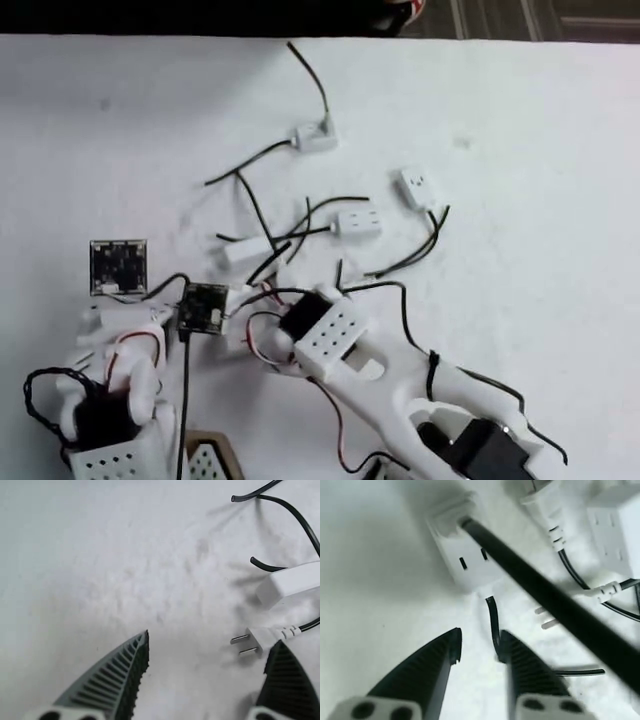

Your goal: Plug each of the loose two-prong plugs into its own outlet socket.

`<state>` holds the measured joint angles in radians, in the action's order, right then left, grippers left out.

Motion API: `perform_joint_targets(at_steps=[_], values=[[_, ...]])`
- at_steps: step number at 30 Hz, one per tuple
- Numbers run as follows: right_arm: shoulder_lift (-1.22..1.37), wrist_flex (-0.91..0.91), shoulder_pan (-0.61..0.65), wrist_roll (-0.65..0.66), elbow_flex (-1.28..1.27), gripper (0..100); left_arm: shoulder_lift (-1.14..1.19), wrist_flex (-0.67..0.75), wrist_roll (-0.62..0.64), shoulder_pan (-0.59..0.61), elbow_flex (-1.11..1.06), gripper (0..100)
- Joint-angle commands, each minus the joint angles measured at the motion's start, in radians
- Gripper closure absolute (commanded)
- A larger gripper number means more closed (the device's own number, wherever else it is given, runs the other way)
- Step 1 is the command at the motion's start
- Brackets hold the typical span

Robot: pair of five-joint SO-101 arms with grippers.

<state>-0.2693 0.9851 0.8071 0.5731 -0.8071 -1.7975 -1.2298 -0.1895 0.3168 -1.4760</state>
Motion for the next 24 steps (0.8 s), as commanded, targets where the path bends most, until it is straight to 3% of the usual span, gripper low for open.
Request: perform_joint_targets(at_steps=[1,11,24], values=[[0.047,-0.013,-0.128,-0.006,0.011,75.8,-0.013,0.018,0.003,0.001,0.028,64],[0.085,-0.054,-0.147,-0.008,0.005,75.8,-0.013,0.069,0.038,0.114,0.035,64],[-0.43,0.208,-0.097,-0.015,0.009,75.8,-0.013,0.089,0.04,0.111,0.029,64]])
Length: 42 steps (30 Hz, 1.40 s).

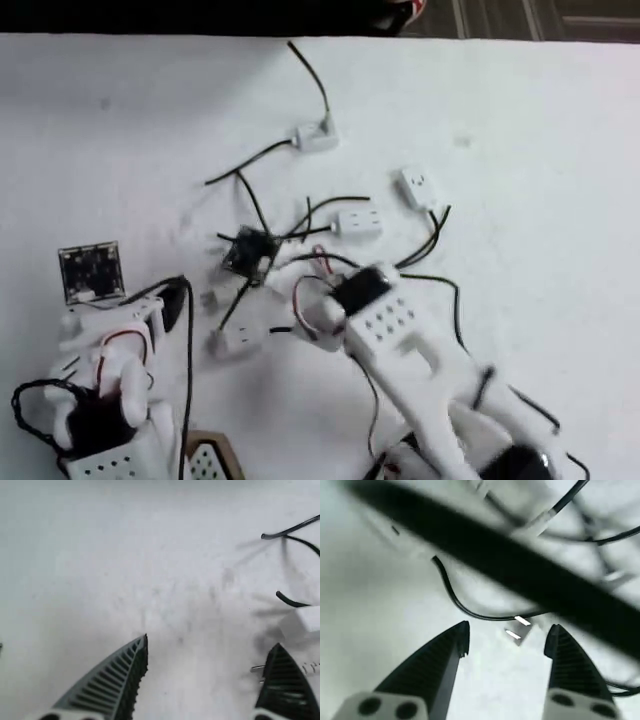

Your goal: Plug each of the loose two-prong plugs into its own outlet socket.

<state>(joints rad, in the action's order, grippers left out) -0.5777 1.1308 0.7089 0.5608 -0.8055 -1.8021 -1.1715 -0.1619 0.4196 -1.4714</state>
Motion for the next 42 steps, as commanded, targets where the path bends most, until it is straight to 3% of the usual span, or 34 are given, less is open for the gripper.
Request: perform_joint_targets(at_steps=[1,9,18,23,33,36,39,42], values=[[-0.154,0.081,0.016,-0.003,0.008,75.8,-0.008,0.031,0.012,0.008,0.025,64],[-0.18,0.059,0.045,-0.041,-0.068,75.6,-0.008,0.031,0.018,0.016,0.032,64],[0.134,-0.219,0.065,-0.044,-0.143,75.5,-0.008,0.025,0.06,0.173,0.052,64],[0.283,-0.26,0.124,-0.048,-0.095,75.5,-0.008,0.023,0.061,0.177,0.048,64],[0.443,-0.369,0.114,-0.087,-0.046,75.9,-0.008,0.021,0.061,0.176,0.029,64],[0.486,-0.372,0.104,-0.087,-0.046,83.1,-0.008,0.02,0.061,0.174,0.029,64],[0.489,-0.372,0.104,-0.087,-0.046,99.2,-0.008,0.003,0.061,0.174,0.031,64],[0.41,-0.352,0.101,-0.087,-0.051,96.8,-0.008,0.003,0.061,0.174,0.031,64]])
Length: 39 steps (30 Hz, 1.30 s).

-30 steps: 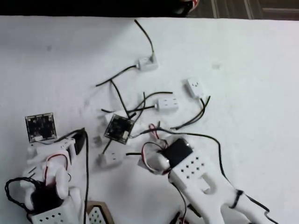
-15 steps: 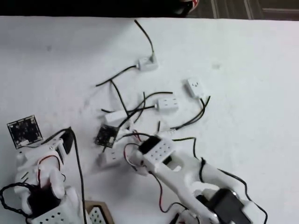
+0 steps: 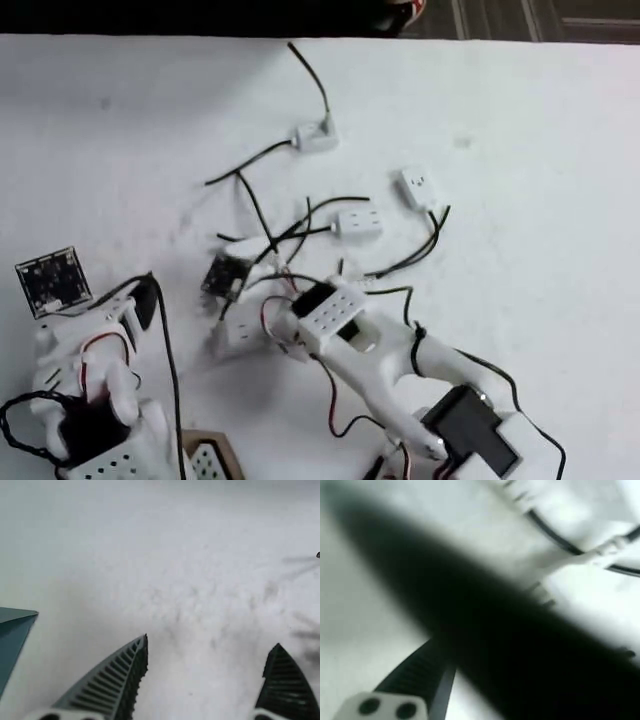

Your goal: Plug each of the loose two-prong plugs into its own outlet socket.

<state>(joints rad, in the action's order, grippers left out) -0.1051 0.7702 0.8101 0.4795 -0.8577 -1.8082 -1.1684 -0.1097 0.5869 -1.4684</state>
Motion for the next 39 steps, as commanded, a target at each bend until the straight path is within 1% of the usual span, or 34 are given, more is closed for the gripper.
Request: perform_joint_targets(at_steps=[1,4,8,11,14,19,24,29,33,39], values=[[-0.102,0.024,-0.005,-0.006,0.003,98.6,-0.002,0.0,0.009,0.007,0.028,64],[-0.263,0.071,-0.025,-0.003,0.006,98.3,-0.002,0.0,0.009,0.007,0.028,64],[-0.506,0.176,-0.062,0.077,0.008,98.2,-0.002,0.0,0.009,0.007,0.028,64],[-0.648,0.262,-0.099,0.097,0.04,98.2,-0.002,0.0,0.009,0.007,0.028,64],[-0.725,0.321,-0.157,0.1,0.11,98.2,-0.002,0.0,0.009,0.007,0.028,64],[-0.737,0.328,-0.252,0.1,0.226,98.2,-0.002,-0.002,0.009,0.007,0.026,64],[-0.736,0.225,-0.294,0.094,0.256,98.1,-0.002,-0.002,0.009,0.007,0.026,64],[-0.734,0.168,-0.311,0.092,0.259,98.1,-0.002,-0.002,0.009,0.007,0.026,64],[-0.72,-0.004,-0.378,0.091,0.259,98.1,-0.002,-0.002,0.009,0.005,0.026,64],[-0.553,-0.272,-0.496,-0.052,0.311,98.1,-0.002,-0.002,0.009,0.005,0.025,64]])
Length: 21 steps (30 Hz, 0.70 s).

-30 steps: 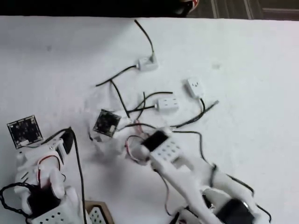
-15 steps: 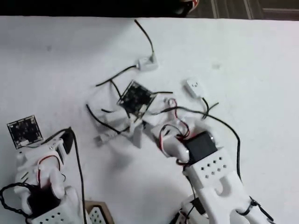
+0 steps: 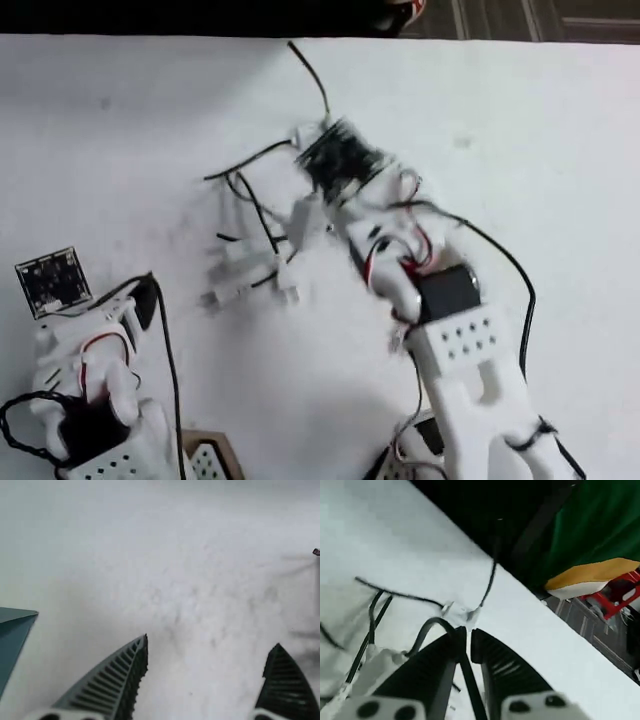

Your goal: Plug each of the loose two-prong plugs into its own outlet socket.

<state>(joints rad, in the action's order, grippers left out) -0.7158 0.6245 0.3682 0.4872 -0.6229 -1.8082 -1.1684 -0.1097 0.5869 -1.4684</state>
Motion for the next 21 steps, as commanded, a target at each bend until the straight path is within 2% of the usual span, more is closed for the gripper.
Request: perform_joint_targets(at_steps=[1,3,13,16,18,21], values=[[0.094,-0.163,-0.073,-0.086,0.094,98.1,-0.002,-0.002,0.009,0.005,0.025,64],[0.173,-0.22,-0.099,-0.12,0.13,98.1,-0.002,-0.002,0.009,0.005,0.025,64],[0.584,-0.429,-0.154,-0.118,0.318,98.1,-0.002,-0.002,0.009,0.005,0.025,64],[0.694,-0.441,-0.179,-0.118,0.399,96.6,-0.002,-0.002,0.009,0.005,0.025,64],[0.75,-0.43,-0.197,-0.118,0.445,88.6,-0.002,-0.002,0.009,0.005,0.023,64],[0.799,-0.355,-0.205,-0.121,0.505,69.7,-0.002,0.0,0.009,0.005,0.014,64]])
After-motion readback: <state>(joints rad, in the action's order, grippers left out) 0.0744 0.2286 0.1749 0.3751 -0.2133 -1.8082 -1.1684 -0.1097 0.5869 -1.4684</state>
